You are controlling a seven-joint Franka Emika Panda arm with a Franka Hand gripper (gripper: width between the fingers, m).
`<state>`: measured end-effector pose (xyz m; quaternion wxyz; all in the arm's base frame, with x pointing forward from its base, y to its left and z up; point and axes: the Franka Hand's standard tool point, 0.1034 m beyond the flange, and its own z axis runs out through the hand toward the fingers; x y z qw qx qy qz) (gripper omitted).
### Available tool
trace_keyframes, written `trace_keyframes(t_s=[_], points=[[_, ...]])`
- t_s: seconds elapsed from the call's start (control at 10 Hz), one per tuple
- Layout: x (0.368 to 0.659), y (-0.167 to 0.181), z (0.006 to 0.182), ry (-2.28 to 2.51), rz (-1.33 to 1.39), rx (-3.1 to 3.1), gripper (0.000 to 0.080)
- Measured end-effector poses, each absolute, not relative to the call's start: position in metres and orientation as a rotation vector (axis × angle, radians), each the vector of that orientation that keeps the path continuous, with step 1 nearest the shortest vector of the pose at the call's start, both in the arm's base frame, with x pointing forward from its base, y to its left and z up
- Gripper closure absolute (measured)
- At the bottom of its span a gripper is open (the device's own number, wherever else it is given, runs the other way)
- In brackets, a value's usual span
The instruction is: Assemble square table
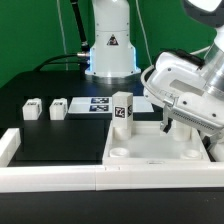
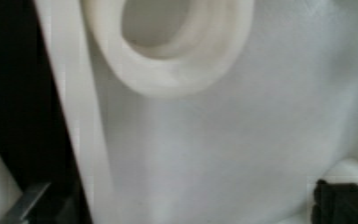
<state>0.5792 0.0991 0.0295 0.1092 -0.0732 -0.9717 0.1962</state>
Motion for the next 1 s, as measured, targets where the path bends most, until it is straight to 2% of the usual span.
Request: trace_keyframes(t_s=[0.2,0.3,0.4,0.6,0.7,0.9,1.0], points=[[0.576,0.102,0.038,-2.83,0.641,-0.24,0.0151],[0.579,0.106,0.051,-2.831,0.66,-0.238,0.0151],[0.584,0.106,0.074,-2.85,0.673,-0.246,0.0151],[0.588,0.083,0.128,-2.86,0.732,-0.284,0.0151],[0.587,0.067,0.146,-2.867,0.743,-0.313,0.0151],[0.589,0.026,0.167,-2.871,0.747,-0.33,0.0151],[0.585,0.025,0.165,-2.864,0.75,-0.381,0.0151]])
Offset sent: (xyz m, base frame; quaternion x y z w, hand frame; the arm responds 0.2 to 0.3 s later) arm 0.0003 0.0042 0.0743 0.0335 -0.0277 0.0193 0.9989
